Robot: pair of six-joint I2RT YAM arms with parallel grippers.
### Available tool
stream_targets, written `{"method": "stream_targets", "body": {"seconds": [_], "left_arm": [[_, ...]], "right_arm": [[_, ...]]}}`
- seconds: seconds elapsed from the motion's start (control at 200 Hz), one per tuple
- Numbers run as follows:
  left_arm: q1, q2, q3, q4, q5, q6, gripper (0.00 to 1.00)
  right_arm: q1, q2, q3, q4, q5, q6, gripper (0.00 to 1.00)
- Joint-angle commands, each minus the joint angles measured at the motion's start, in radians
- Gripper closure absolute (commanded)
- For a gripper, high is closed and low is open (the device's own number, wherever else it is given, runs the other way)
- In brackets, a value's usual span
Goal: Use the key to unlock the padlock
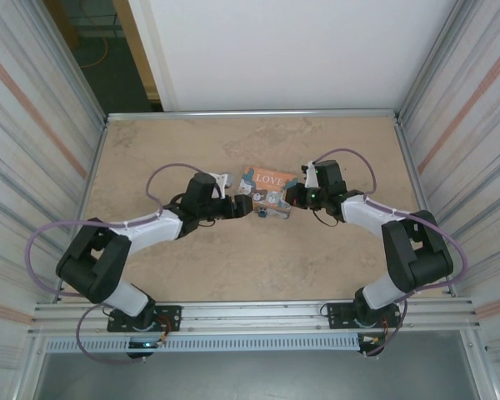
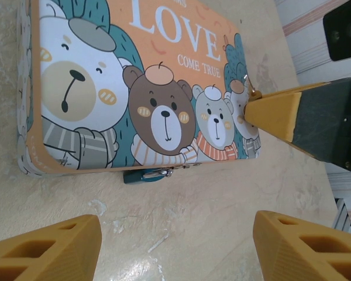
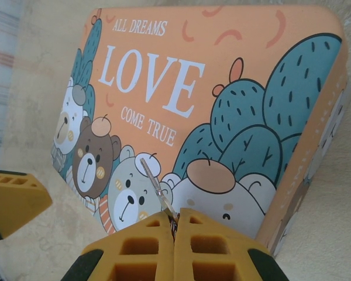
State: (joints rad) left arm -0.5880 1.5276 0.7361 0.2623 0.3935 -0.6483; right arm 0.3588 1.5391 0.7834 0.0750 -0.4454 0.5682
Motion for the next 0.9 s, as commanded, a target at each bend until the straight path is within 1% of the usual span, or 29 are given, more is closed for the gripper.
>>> {"method": "stream_targets", "body": {"seconds": [0.0,0.431,0.536,0.721,0.897], "left_arm": [[0.01,0.024,-0.001,0.044,0.025,-0.007,0.3],[0.014,0.083,-0.017,0.06,0.026,0.006,0.31],[0.025,0.081,-0.012,0.033,0.021,0.045,0.33],[0.037,0.066,-0.004,-0.008,0.025,0.142,0.34],[0.037,0.058,0.012,-0.05,0.025,0.22,0.35]], "right_arm": [[0.025,0.023,-0.012,-0.009,-0.016,0.003,1.0],[0.116,0.024,-0.024,-0.007,-0.003,0.043,1.0],[0.119,0.01,-0.007,-0.027,-0.003,0.041,1.0],[0.114,-0.048,0.076,-0.109,0.005,-0.006,1.0],[0.111,-0.078,0.094,-0.092,0.018,-0.011,1.0]]}}
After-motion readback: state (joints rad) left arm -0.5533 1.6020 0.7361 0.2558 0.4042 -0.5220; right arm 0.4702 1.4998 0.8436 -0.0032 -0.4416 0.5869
